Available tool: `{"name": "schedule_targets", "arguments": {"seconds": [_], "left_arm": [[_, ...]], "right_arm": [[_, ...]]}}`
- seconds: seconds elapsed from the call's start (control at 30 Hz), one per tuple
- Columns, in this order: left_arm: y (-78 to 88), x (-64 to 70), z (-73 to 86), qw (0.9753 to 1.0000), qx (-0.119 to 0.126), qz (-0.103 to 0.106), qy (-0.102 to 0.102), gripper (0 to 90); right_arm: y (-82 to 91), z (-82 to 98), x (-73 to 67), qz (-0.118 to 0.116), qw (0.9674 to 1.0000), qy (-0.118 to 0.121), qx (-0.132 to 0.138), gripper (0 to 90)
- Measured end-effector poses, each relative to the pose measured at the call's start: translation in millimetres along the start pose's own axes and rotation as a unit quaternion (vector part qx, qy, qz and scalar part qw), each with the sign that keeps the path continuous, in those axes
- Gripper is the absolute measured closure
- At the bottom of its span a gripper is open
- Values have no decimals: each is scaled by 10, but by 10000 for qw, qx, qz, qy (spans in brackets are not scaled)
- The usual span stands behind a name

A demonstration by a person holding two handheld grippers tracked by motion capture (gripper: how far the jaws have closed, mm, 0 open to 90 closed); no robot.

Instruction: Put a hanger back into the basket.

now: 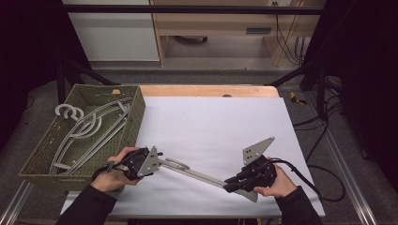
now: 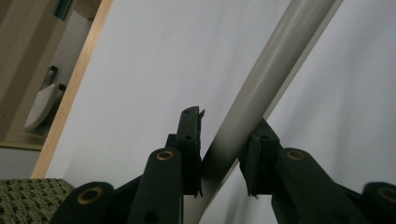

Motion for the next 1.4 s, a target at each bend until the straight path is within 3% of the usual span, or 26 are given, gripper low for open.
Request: {"name": "schedule_targets", "arguments": {"seconds": [0.07, 0.17, 0.3, 0.33, 0.4, 0.43, 0.5, 0.53, 0.57, 0.6, 0.7, 0.77, 0.8, 0.83, 0.87, 0.9, 0.93, 1.0, 1.07, 1.1, 1.17, 1.23, 1.27, 1.33, 1.37, 1.4], "left_arm": [[3, 3, 3, 10000, -40, -11, 2, 734], [29, 7, 9, 10000, -75, -2, -3, 784], [28, 16, 13, 9999, -167, -33, -23, 794], [18, 35, 14, 9999, -148, 4, 58, 804], [10, 52, 11, 9999, -101, 8, 127, 809], [5, 68, 7, 9998, -115, 63, 169, 820], [2, 76, 0, 9996, -119, 108, 252, 822], [-2, 85, -6, 9994, -147, 77, 300, 822], [-2, 85, -6, 9994, -147, 77, 300, 824], [-17, 105, -9, 9990, -90, 81, 433, 824], [-38, 128, 2, 9978, -196, 9, 636, 825], [-47, 133, 8, 9973, -209, -31, 703, 825], [-62, 137, 19, 9957, -226, -68, 894, 825], [-62, 137, 19, 9957, -226, -68, 894, 826], [-68, 133, 27, 9946, -235, -116, 1006, 826], [-73, 132, 32, 9935, -258, -152, 1101, 825], [-71, 127, 36, 9926, -277, -169, 1171, 825], [-61, 114, 36, 9896, -248, -262, 1393, 826], [-43, 92, 34, 9877, -228, -285, 1521, 826], [-43, 92, 34, 9877, -228, -285, 1521, 826], [13, 51, 22, 9851, -165, -356, 1671, 826], [45, 36, 14, 9837, -156, -401, 1747, 826], [94, 13, 0, 9816, -85, -445, 1853, 826], [159, -14, -14, 9781, -17, -490, 2023, 826], [159, -14, -14, 9781, -17, -490, 2023, 826], [209, -29, -27, 9760, 34, -555, 2104, 826]], "right_arm": [[5, 5, 7, 22, 10000, -24, -4, 790], [3, 30, 78, 335, 9993, -129, -42, 780], [21, 39, 115, 457, 9988, -141, 124, 780], [74, 37, 149, 708, 9970, -163, 252, 777], [95, 37, 160, 789, 9962, -212, 295, 772], [149, 40, 198, 1106, 9926, -274, 426, 756], [159, 42, 215, 1211, 9912, -283, 454, 733], [176, 58, 251, 1465, 9874, -310, 517, 706], [176, 58, 251, 1465, 9874, -310, 517, 706], [184, 76, 299, 1781, 9814, -372, 613, 669], [199, 102, 348, 2125, 9732, -488, 735, 596], [232, 111, 384, 2473, 9632, -535, 908, 549], [251, 115, 393, 2596, 9589, -587, 980, 519], [251, 115, 393, 2596, 9589, -587, 980, 519], [269, 115, 401, 2682, 9558, -565, 1063, 492], [303, 117, 407, 2817, 9500, -558, 1223, 468], [360, 130, 413, 3004, 9417, -602, 1392, 404], [404, 158, 420, 3206, 9345, -593, 1431, 377], [433, 198, 429, 3319, 9296, -666, 1460, 362], [433, 198, 429, 3319, 9296, -666, 1460, 362], [453, 264, 447, 3442, 9239, -777, 1481, 313], [461, 287, 451, 3477, 9227, -785, 1469, 296], [475, 325, 458, 3609, 9170, -872, 1462, 227], [499, 360, 457, 3757, 9106, -921, 1456, 194], [516, 380, 451, 3802, 9074, -964, 1510, 173], [531, 402, 450, 3817, 9063, -982, 1529, 157]]}}
Point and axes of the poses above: each handheld gripper's, and its own axes: y roughly backward along the jaws, z roughly out of its underside, x roughly to its right, the point moved 4 cm from there along -y, roughly forward along the jaws, and after that the axes turned 9 degrees about y, right-handed, at the moved point
